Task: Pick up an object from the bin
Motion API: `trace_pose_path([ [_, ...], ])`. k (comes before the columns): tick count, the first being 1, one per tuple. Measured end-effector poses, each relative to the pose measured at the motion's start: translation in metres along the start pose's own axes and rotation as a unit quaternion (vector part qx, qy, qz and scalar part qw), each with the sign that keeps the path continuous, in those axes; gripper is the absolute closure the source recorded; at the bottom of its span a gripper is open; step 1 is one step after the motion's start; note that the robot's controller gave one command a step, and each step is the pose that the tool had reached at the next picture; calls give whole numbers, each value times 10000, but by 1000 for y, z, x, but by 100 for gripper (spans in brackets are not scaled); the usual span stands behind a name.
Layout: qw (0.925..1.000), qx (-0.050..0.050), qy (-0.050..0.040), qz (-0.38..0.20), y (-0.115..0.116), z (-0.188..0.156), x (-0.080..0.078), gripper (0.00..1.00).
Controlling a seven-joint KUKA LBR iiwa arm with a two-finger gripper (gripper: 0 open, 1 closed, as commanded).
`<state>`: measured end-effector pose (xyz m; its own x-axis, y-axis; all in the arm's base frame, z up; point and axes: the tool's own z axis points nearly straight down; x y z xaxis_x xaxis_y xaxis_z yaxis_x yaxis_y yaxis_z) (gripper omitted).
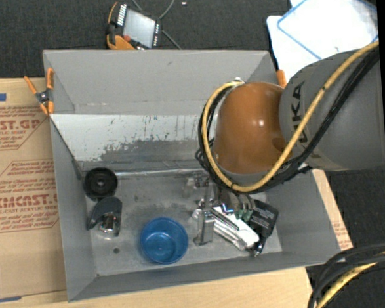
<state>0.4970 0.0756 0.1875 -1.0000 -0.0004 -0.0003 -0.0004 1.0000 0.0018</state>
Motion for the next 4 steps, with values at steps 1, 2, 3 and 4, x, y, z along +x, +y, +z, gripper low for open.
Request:
trace_pose_path([
  [1, 10000, 0, 0, 0, 0, 0, 0, 0],
  [2, 9998, -14, 25, 189, 63, 44, 18, 0],
  [3, 10000, 9, -21, 97, 48, 70, -11, 0],
  [4, 9996, -1, 3, 270, 6, 120, 2, 0],
])
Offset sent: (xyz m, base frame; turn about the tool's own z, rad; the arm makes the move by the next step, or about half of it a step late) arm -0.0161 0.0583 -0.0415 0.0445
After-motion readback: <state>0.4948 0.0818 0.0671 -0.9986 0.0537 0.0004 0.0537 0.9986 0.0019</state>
